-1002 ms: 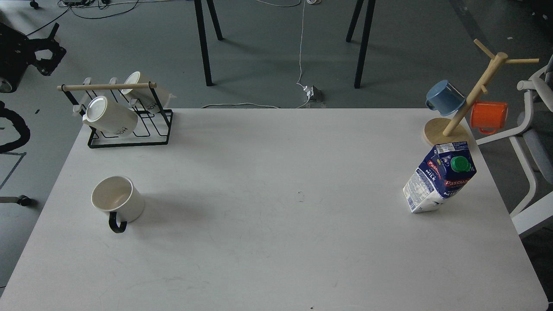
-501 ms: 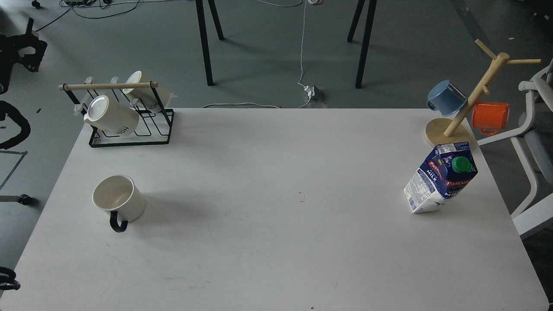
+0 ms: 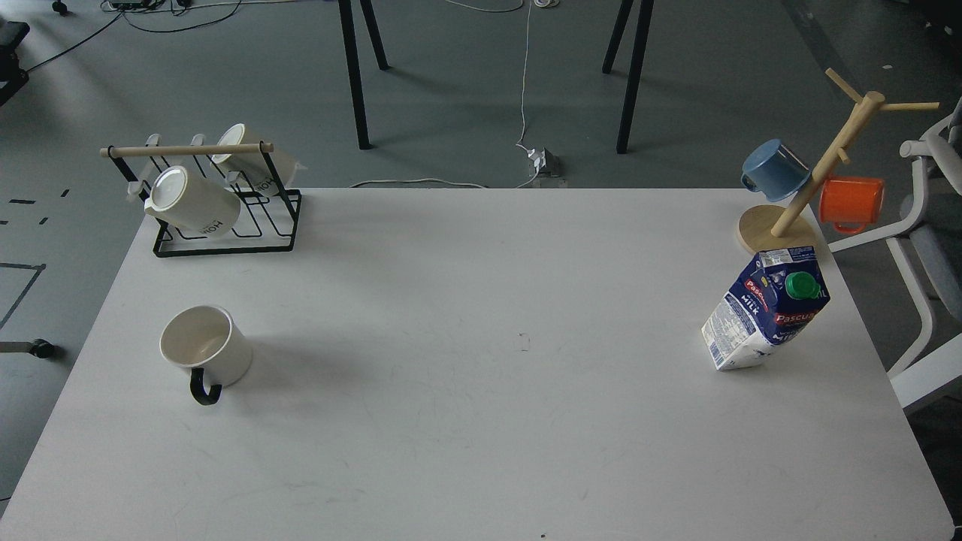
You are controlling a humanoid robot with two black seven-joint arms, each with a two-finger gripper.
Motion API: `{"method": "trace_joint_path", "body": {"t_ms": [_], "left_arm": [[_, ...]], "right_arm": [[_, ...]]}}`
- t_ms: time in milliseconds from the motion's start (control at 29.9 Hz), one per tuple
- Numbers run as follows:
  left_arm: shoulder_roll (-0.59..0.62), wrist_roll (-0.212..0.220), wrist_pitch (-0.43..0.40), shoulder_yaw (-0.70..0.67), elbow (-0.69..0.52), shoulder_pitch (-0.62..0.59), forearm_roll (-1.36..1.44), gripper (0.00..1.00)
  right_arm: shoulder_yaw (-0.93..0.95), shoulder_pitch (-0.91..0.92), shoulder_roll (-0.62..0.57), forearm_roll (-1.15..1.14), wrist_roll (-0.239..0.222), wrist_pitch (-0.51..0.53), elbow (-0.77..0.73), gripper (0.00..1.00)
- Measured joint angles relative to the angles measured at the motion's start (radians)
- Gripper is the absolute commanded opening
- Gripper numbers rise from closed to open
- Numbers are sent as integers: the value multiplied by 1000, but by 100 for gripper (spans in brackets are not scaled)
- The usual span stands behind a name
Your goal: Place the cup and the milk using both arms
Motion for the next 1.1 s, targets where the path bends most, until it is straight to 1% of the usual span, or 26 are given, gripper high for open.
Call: {"method": "trace_joint_path", "body": {"t_ms": [100, 200, 267, 334, 368, 401, 434, 501, 668, 735, 936, 1103], "left_arm": [[84, -9, -1, 5, -196, 0, 158, 100], [134, -44, -1, 9, -362, 3, 406, 100], [147, -103, 0, 32, -433, 9, 593, 100], [151, -168, 0, 80, -468, 14, 744, 100], [151, -196, 0, 112, -480, 16, 813, 100], [151, -212, 0, 141, -488, 17, 864, 100], [151, -225, 0, 178, -494, 18, 916, 100], [151, -237, 0, 261, -493, 23, 1000, 100], [125, -241, 0, 464, -417, 33, 1188, 99], [106, -241, 0, 515, -389, 34, 1214, 99], [78, -242, 0, 546, -297, 62, 1224, 100], [73, -242, 0, 515, -250, 61, 1196, 100]], "right_arm": [[-3, -2, 0, 0, 1, 0, -1, 99], [-7, -3, 1, 0, 2, 0, -2, 99], [-7, -5, 1, 0, 3, 0, -3, 99], [-7, -7, 1, 0, 3, 0, -4, 99], [-7, -8, 1, 0, 3, 0, -5, 99], [-6, -9, 1, 0, 3, 0, -6, 99], [-4, -10, 1, 0, 4, 0, -8, 99], [-2, -13, 1, 0, 4, 0, -12, 99], [-2, -17, 0, 0, 5, 0, -15, 99], [-5, -17, 0, 0, 5, 0, -15, 99], [-10, -17, 2, 0, 5, 0, -13, 99], [-10, -18, 6, 0, 5, 0, -14, 99]]}}
